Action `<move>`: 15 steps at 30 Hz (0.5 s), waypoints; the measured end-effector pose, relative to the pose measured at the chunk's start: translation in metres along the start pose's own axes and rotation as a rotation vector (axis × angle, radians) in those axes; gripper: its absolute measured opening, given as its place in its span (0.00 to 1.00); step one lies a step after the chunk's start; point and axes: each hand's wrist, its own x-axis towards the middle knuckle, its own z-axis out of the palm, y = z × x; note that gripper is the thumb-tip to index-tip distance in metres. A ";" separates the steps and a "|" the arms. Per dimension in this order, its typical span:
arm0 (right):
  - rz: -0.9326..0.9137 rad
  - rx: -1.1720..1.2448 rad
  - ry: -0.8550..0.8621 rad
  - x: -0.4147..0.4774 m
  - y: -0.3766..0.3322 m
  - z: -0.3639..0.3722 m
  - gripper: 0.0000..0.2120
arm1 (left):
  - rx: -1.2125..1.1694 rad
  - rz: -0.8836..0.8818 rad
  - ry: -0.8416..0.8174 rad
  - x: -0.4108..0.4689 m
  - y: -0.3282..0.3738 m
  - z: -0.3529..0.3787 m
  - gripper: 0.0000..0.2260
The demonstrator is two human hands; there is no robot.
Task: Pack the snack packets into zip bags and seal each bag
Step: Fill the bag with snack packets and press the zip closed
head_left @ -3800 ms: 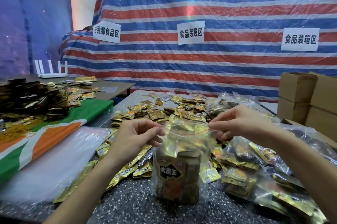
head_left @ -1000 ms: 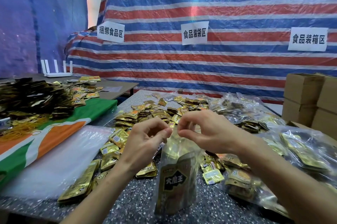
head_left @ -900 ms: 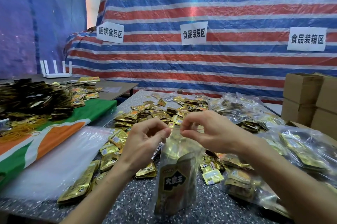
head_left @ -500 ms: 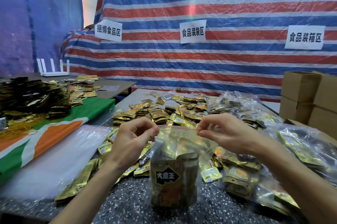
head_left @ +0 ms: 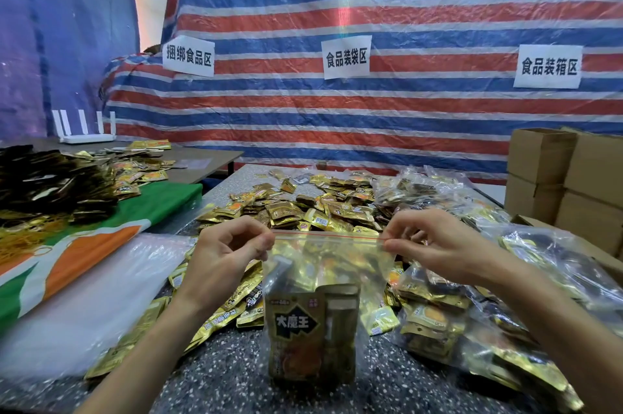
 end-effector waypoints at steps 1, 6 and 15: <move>0.001 0.002 0.004 -0.001 0.001 -0.001 0.04 | -0.003 0.000 -0.001 0.000 0.000 -0.001 0.07; 0.007 0.019 0.038 -0.003 0.004 -0.001 0.04 | 0.013 0.024 -0.005 0.001 -0.002 0.000 0.07; 0.016 0.051 0.118 -0.011 0.006 -0.002 0.08 | 0.023 0.054 -0.015 0.005 -0.009 0.005 0.13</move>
